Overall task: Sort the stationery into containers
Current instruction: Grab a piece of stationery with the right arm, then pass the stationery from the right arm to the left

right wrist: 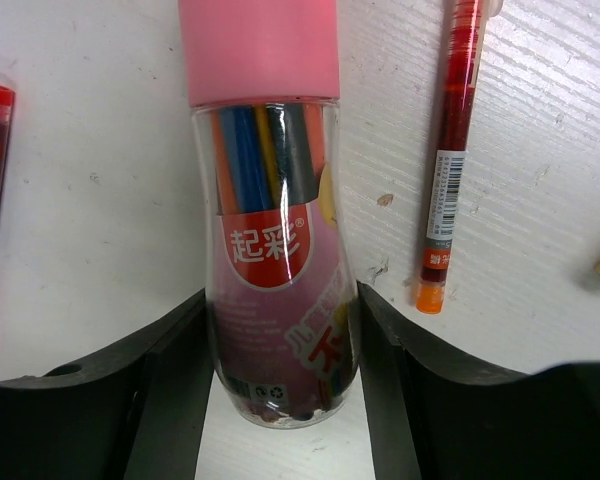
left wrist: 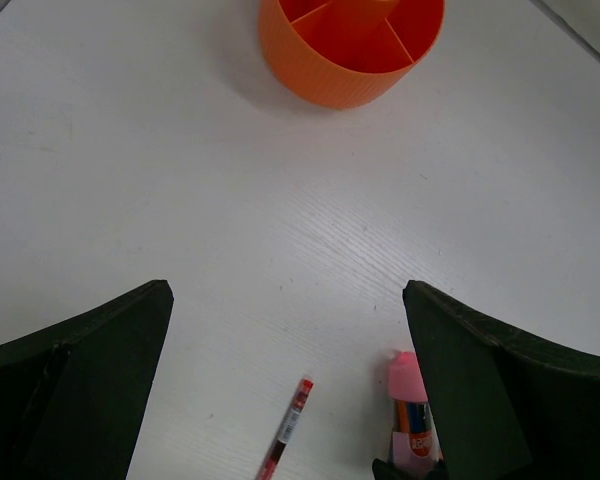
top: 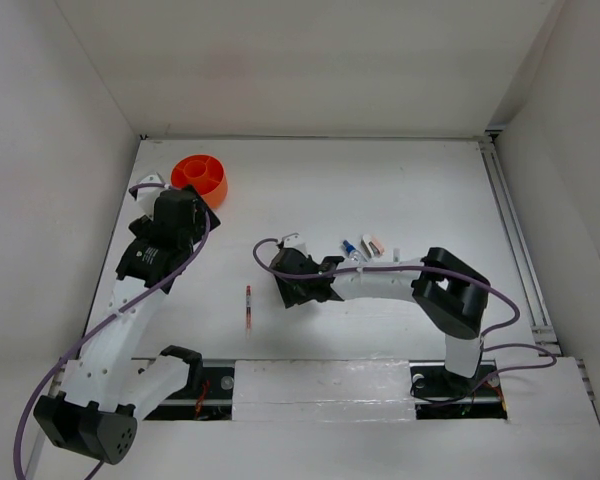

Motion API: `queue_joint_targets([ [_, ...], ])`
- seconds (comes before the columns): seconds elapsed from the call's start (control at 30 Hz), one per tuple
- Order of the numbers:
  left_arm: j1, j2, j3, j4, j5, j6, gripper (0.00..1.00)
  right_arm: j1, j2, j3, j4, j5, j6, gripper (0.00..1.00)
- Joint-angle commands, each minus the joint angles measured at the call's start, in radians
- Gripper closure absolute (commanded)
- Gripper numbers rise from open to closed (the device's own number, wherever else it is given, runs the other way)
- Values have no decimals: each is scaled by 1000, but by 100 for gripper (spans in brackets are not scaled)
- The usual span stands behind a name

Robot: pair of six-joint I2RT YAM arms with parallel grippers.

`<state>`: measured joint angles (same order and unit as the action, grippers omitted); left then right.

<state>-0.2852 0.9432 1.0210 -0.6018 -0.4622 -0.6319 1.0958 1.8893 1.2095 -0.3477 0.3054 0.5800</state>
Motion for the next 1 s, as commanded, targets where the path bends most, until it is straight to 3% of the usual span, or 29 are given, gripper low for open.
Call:
queue_joint_targets([
  [0.0,6,-18,-9,19,-1,12,0,13,-22,25,24,4,11,78],
  [0.07,6,-18,-9,19,-1,12,0,22,-59,13,33,4,11,88],
  [0.1,6,-18,-9,28,8,12,0,22,-109,4,50,4,11,98],
  [0.13,6,-18,-9,28,26,21,0,22,-137,-5,74,-5,11,100],
  [0.2,6,-27,-9,51,77,31,0,22,-232,-42,105,-14,11,100],
  [0.3,6,-37,-9,89,270,41,0,22,-320,-76,160,-37,-11,100],
  [0.47,6,-75,-50,310,694,3,0,-11,-456,-96,211,-69,-38,100],
  [0.57,6,-103,-101,451,850,-47,0,-36,-518,-117,257,-81,-39,100],
  [0.8,6,-92,-186,681,1087,-146,0,-59,-593,-154,360,-135,-49,100],
  [0.97,6,-74,-236,772,1151,-187,0,-59,-575,-136,406,-158,-58,100],
])
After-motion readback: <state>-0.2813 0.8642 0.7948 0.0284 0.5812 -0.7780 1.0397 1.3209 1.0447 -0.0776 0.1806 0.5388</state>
